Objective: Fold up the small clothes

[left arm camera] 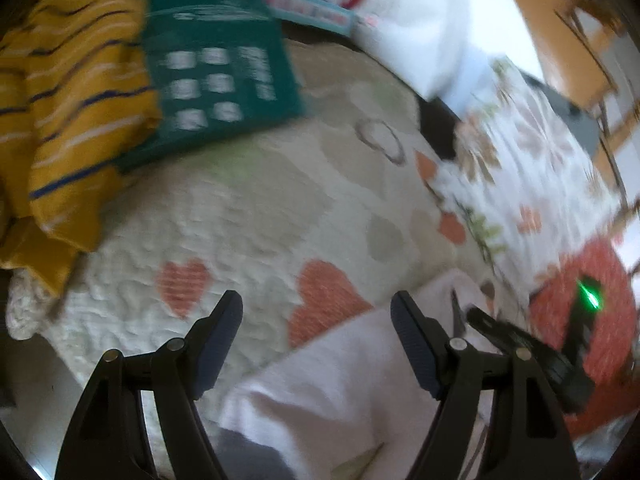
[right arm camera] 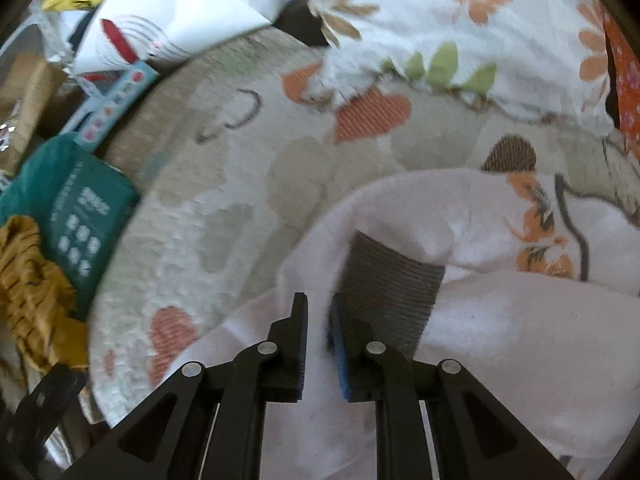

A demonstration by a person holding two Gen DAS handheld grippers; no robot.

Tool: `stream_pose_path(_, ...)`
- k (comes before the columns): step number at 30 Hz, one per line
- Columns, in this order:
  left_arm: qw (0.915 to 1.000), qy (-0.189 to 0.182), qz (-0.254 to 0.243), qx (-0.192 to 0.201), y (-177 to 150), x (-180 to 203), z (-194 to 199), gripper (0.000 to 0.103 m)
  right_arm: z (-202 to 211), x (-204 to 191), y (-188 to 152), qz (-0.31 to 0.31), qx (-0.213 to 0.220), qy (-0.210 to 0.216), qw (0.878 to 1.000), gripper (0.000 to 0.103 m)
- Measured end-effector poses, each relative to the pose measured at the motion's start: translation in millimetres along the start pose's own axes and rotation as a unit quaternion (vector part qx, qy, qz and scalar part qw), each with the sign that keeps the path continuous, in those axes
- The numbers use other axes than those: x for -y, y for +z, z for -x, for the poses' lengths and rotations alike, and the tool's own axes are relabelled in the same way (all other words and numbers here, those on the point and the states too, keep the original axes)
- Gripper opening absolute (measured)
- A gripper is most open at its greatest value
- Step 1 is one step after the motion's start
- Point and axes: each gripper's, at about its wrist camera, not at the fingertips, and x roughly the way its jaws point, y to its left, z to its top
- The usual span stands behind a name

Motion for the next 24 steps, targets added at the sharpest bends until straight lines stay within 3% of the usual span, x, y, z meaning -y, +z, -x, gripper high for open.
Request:
stream_pose_path(5,0.9976,0.035,0.048,0.035,14,-40,23,0.076,28,-33,-21,0.059,-0.002,0.011,0.998,0.017)
stream_pose_path(8,0.9939,0.059,0.077,0.053,19,-63,36,0.076,32,-60,-51,0.107,-0.022,0.037,0.993,0.040)
stream_pose_path(9,0.9927,0.063,0.085,0.058,21,-71,40,0.076,31,-71,-64,0.129,-0.031,0.048,0.990,0.048)
stream_pose_path(13,0.9874,0.084,0.106,0.083,25,-94,58,0.076,26,-119,-133,0.232,-0.069,0.070,0.968,0.051)
stream_pose_path(16,0.9855,0.086,0.114,0.092,25,-105,66,0.076,33,-142,-173,0.297,-0.042,0.057,0.952,0.051)
stream_pose_path(18,0.9852,0.084,0.119,0.091,27,-111,69,0.076,40,-154,-197,0.352,-0.015,0.039,0.935,0.051)
stream_pose_path(23,0.9827,0.077,0.144,0.087,29,-125,71,0.076,53,-183,-257,0.525,0.044,-0.031,0.849,0.054)
stream_pose_path(24,0.9821,0.077,0.148,0.087,29,-127,71,0.076,50,-186,-270,0.559,0.051,-0.045,0.826,0.055)
